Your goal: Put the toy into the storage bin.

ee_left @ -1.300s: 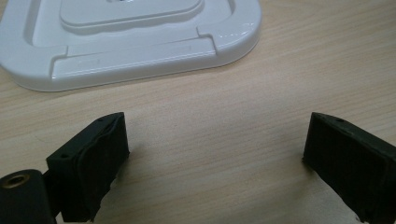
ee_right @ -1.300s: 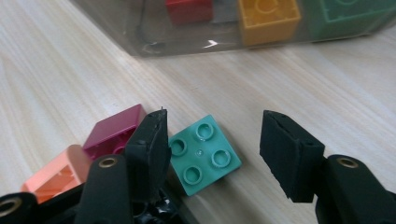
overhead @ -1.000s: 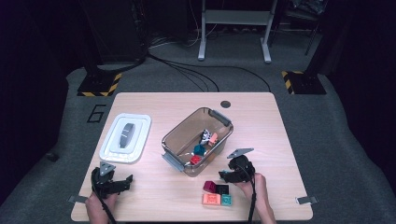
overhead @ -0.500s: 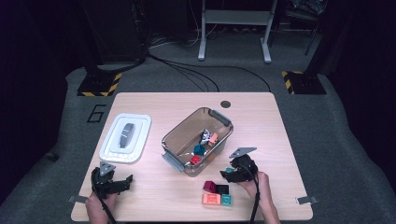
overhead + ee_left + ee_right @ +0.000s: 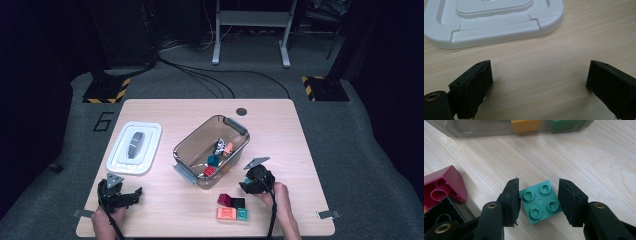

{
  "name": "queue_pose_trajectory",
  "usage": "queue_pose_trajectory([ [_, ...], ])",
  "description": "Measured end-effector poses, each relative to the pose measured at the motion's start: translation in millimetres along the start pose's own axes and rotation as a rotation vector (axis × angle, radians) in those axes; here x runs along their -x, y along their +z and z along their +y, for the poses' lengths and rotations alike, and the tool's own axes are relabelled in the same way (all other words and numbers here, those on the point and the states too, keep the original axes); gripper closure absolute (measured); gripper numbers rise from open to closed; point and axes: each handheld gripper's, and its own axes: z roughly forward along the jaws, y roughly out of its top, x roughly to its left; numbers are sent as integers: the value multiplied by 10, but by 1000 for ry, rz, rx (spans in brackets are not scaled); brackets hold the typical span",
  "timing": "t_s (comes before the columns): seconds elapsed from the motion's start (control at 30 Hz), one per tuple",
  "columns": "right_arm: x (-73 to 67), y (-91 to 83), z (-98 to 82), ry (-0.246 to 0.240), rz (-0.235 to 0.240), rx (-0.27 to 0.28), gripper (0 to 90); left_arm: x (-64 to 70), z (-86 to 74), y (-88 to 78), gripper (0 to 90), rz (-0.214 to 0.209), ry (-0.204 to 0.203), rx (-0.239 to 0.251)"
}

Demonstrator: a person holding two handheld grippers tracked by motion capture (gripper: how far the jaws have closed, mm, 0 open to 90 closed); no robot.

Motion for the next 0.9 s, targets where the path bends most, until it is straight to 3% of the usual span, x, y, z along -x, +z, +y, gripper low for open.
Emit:
queue_pose_trajectory([
  [0.13,2,3,3,5,2,-5,532,-1,0,1,65,-1,0,0],
  [0.37,41,18,-12,45,-42,-6,583,0,0,0,65,0,0,0],
  [0.67,134,-57,-91,127,-3,64,586,1,0,-1,65,0,1,0],
  [0.9,209,-122,-79,139,-6,102,586,1,0,-1,64,1,1,0],
])
